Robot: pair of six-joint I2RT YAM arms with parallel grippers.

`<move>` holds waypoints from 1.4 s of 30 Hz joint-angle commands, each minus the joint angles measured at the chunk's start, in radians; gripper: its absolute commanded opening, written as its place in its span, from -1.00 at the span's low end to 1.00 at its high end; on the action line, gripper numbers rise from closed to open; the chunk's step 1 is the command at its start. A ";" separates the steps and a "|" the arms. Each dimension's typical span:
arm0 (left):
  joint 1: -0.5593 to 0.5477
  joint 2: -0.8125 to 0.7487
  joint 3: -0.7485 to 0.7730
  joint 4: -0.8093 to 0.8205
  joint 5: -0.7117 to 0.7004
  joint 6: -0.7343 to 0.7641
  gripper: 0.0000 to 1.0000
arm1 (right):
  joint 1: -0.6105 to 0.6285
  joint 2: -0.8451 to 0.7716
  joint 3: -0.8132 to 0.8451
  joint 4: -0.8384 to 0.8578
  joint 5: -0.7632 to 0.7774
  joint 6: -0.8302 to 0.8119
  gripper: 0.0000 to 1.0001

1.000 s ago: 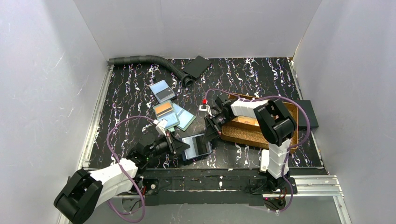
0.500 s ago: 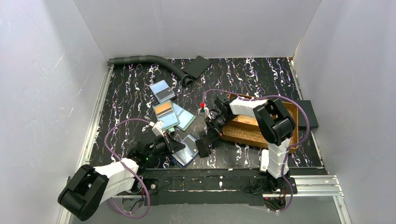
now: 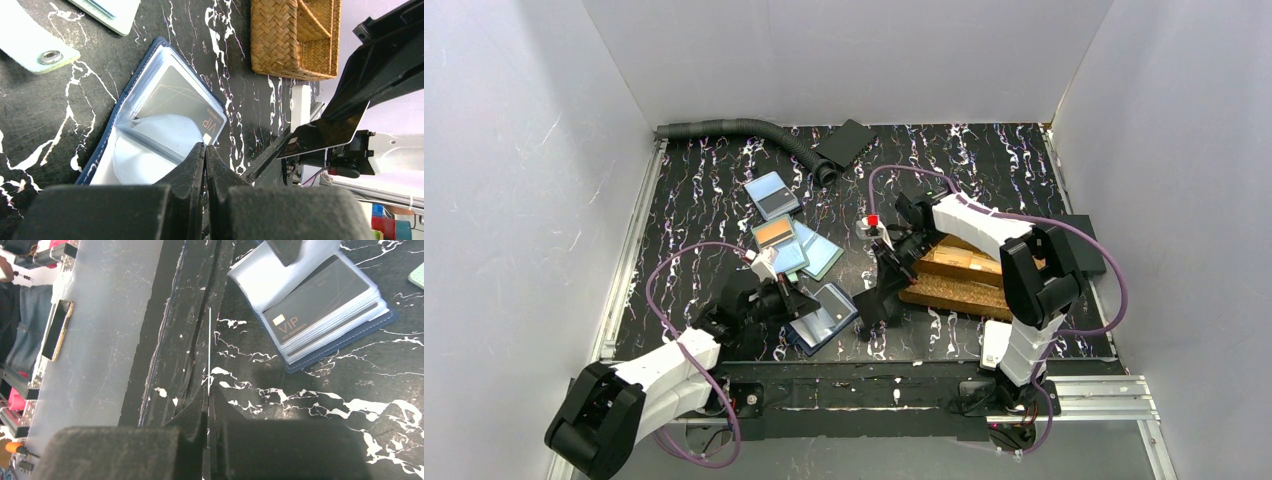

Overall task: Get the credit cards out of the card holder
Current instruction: Remove the credit card from the card holder.

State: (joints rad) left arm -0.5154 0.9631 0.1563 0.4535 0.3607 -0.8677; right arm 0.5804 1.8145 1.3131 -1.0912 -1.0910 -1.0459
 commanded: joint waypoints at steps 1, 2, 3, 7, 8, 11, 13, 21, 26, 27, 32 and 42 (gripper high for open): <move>0.008 -0.011 0.048 -0.129 -0.007 0.026 -1.00 | -0.004 0.007 0.035 -0.137 -0.024 -0.136 -0.97; 0.008 -0.015 0.047 -0.144 -0.014 0.021 -1.00 | -0.004 0.005 0.041 -0.148 -0.019 -0.145 -0.97; 0.008 -0.020 0.046 -0.161 -0.023 0.016 -1.00 | -0.006 -0.003 0.045 -0.147 -0.010 -0.147 -0.97; 0.008 -0.078 0.045 -0.239 -0.053 -0.014 -0.92 | -0.010 -0.077 0.013 -0.052 0.046 -0.082 -0.97; 0.008 -0.096 0.045 -0.259 -0.055 -0.023 -0.88 | -0.012 -0.102 -0.001 -0.016 0.063 -0.051 -0.97; 0.007 -0.167 0.045 -0.337 -0.067 -0.049 -0.70 | -0.018 -0.173 -0.046 0.104 0.119 0.050 -0.97; 0.008 -0.227 0.063 -0.424 -0.098 -0.058 -0.54 | -0.028 -0.209 -0.065 0.143 0.138 0.079 -0.97; 0.009 -0.503 0.115 -0.673 -0.147 -0.069 0.01 | -0.093 -0.290 -0.082 0.159 0.131 0.071 -0.97; 0.009 -0.617 0.021 -0.354 -0.042 -0.310 0.69 | -0.113 -0.356 -0.106 0.190 0.141 0.078 -0.97; 0.009 -0.618 0.004 -0.303 -0.033 -0.369 0.78 | -0.114 -0.373 -0.113 0.206 0.150 0.091 -0.97; 0.009 -0.517 0.054 -0.209 0.032 -0.437 0.88 | -0.114 -0.463 -0.141 0.270 0.196 0.141 -0.97; -0.054 -0.226 0.116 0.180 0.060 -0.528 0.90 | -0.113 -0.576 -0.082 0.281 0.176 0.106 -0.97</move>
State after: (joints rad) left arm -0.5285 0.6515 0.2470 0.3579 0.4175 -1.2896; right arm 0.4667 1.2846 1.1791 -0.8443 -0.8905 -0.9306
